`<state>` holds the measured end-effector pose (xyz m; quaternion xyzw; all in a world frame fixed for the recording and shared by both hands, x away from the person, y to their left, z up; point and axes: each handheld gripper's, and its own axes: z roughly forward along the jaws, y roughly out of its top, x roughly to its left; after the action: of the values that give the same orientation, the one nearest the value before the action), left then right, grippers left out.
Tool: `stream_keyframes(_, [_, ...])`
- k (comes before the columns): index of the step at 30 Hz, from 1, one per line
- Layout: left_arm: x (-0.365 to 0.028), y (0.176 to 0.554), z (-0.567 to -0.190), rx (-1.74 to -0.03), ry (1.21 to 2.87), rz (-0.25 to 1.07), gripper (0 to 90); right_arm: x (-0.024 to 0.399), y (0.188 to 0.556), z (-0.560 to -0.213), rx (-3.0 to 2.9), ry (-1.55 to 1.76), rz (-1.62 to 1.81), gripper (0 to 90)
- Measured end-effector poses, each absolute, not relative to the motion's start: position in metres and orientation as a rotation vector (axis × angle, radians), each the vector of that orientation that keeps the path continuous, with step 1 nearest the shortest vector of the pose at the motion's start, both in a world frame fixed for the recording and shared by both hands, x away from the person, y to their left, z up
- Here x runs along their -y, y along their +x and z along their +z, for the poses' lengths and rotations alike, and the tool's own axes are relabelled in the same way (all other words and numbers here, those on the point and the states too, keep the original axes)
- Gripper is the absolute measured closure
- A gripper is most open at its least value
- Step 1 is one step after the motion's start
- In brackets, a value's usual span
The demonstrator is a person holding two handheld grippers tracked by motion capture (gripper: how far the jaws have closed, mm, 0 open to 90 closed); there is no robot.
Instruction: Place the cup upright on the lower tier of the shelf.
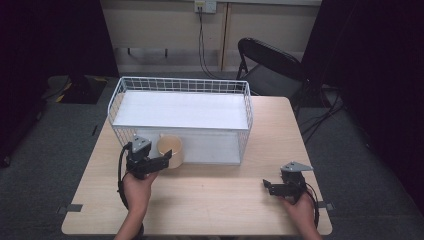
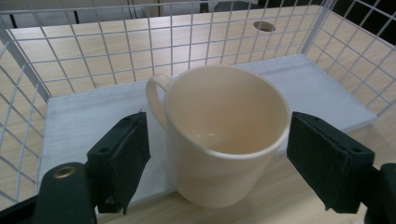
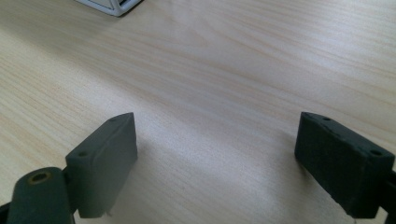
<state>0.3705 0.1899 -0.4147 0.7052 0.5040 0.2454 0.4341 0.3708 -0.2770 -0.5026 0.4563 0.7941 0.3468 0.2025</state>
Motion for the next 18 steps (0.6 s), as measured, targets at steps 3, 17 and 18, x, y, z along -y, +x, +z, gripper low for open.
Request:
stream_keyframes(3, [-0.187, 0.367, -0.417, -1.244, 1.768, 0.593, 19.5, 0.277, 0.371, -0.503, -2.217, 1.274, 0.968, 12.4])
stream_keyframes(17, [-0.174, 0.371, -0.435, -1.260, 1.826, 0.626, 19.5, 0.277, 0.371, -0.503, -2.217, 1.274, 0.968, 12.4])
stream_keyframes(18, [-0.173, 0.371, -0.436, -1.269, 1.815, 0.625, 19.2, 0.277, 0.371, -0.503, -2.217, 1.274, 0.968, 12.4])
